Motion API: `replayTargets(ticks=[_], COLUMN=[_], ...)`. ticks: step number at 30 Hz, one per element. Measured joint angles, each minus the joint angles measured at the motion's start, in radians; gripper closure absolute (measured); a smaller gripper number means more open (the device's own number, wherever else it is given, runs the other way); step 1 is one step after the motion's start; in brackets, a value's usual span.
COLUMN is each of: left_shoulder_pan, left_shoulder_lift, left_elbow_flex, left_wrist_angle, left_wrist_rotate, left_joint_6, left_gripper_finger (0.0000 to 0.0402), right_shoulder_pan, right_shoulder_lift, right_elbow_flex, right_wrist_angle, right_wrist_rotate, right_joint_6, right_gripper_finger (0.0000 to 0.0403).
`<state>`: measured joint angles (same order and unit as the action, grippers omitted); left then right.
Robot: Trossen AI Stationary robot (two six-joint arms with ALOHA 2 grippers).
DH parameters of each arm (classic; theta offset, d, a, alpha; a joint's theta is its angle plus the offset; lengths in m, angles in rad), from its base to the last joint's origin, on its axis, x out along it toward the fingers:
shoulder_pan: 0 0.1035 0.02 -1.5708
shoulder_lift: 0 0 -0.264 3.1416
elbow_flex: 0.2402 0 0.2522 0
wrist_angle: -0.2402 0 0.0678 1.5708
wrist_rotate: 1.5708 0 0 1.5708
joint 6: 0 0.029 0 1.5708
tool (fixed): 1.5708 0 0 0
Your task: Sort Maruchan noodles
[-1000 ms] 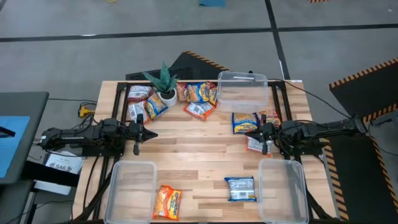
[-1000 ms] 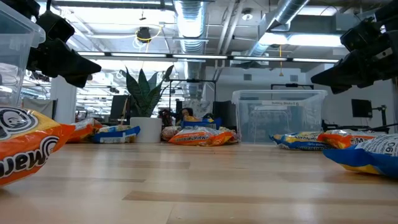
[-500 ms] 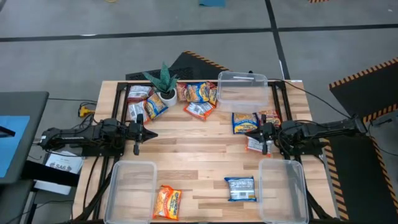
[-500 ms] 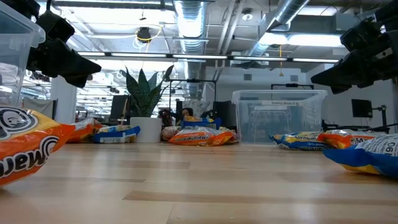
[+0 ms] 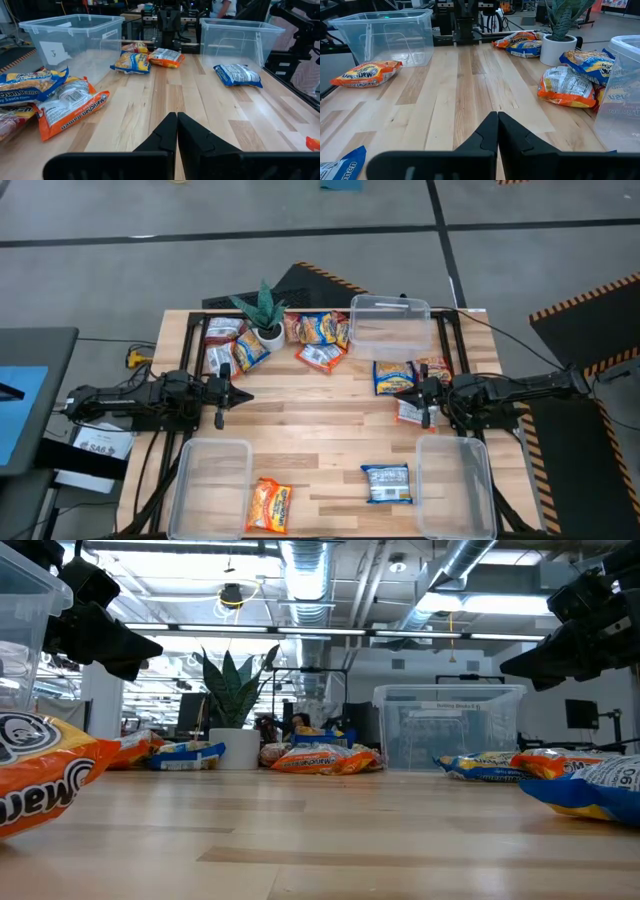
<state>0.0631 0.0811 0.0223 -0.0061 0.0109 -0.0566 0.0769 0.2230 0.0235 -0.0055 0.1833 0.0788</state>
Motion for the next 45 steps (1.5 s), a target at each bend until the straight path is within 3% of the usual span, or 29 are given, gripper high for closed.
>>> replayTargets(ticks=[7,9,17,20,25,30,34,40,45], left_shoulder_pan=[0.000,0.000,0.000,0.000,0.000,0.000,0.000,0.000,0.000], left_shoulder_lift=[0.000,0.000,0.000,0.000,0.000,0.000,0.000,0.000,0.000], left_elbow_flex=[0.000,0.000,0.000,0.000,0.000,0.000,0.000,0.000,0.000], left_wrist_angle=[0.000,0.000,0.000,0.000,0.000,0.000,0.000,0.000,0.000], left_wrist_rotate=[0.000,0.000,0.000,0.000,0.000,0.000,0.000,0.000,0.000], left_joint_6=[0.000,0.000,0.000,0.000,0.000,0.000,0.000,0.000,0.000], left_gripper_finger=[0.0401,0.0401,0.0402,0.0401,0.0401,0.0401,0.0402,0.0402,0.0401], right_shoulder_pan=[0.000,0.002,-0.012,-0.012,-0.014,-0.035,-0.012,0.077,0.139], right_shoulder_lift=[0.000,0.000,0.066,0.149,0.330,0.498,0.621,0.778,0.922], right_elbow_flex=[0.000,-0.003,0.006,0.080,0.294,0.546,0.679,0.718,0.718], right_wrist_angle=[0.015,0.056,0.626,0.637,0.370,-0.166,-0.553,-0.890,-0.990], right_wrist_rotate=[0.000,0.000,0.052,0.047,0.052,0.076,-0.013,-0.051,0.010], right_joint_6=[0.004,0.095,0.425,0.417,0.361,0.413,0.577,0.888,1.058], right_gripper_finger=[0.0372,0.0372,0.0372,0.0372,0.0358,0.0315,0.0275,0.0243,0.0242])
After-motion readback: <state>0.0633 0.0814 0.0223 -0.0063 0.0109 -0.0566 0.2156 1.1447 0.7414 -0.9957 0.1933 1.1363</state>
